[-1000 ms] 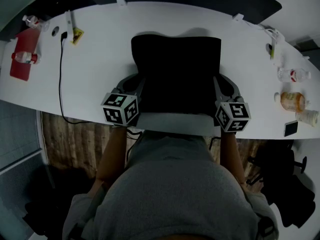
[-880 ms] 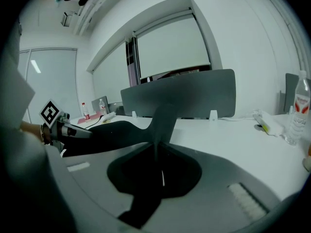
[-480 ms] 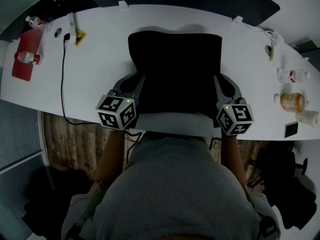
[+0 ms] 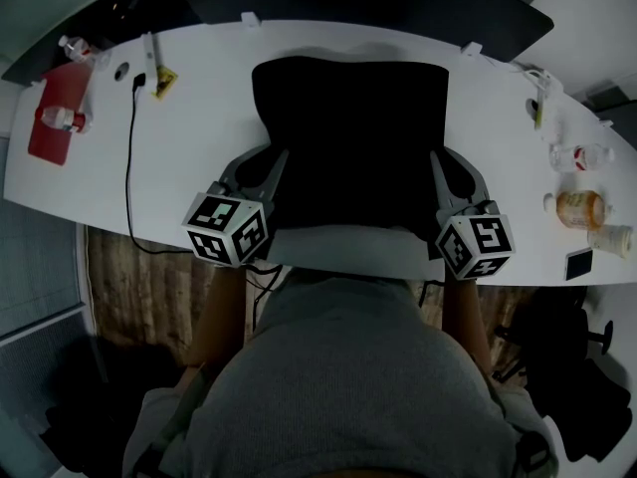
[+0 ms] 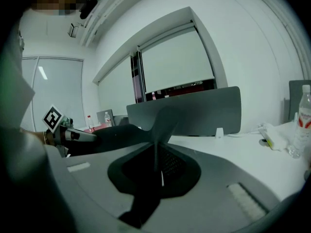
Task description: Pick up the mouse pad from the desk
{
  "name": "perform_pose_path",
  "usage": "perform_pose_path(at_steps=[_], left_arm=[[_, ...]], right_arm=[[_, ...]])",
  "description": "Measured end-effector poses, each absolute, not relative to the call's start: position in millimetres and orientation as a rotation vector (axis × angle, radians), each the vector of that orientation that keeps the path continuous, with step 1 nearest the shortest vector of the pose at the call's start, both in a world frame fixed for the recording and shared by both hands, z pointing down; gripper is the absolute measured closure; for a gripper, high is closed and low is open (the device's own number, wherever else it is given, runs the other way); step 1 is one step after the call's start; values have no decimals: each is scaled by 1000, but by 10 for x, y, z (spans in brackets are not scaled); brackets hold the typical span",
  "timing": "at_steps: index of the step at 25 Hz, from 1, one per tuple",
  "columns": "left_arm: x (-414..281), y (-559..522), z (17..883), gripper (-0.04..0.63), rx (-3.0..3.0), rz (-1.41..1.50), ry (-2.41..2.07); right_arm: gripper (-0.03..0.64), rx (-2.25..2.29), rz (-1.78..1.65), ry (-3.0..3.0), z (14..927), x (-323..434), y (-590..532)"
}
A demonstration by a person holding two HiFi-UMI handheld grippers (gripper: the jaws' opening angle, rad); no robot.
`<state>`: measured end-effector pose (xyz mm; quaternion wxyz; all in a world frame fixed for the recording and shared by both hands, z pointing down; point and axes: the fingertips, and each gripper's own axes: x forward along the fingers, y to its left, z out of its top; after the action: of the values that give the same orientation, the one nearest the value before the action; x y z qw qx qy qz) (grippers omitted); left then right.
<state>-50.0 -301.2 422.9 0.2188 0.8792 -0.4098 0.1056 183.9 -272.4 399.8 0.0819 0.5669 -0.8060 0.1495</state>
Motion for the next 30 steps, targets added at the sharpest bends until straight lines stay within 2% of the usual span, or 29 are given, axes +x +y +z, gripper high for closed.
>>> perform_pose_path(at_steps=[15,30], left_arm=[[-414,-2988,3642,546,2526,201,-1165],[-227,-2857,3642,546,2522,144,-1216]], right_arm=[[594,1729,361,-2490,3464,1885,-2689],[595,1670,361,-2562,3451,2000,-2598]])
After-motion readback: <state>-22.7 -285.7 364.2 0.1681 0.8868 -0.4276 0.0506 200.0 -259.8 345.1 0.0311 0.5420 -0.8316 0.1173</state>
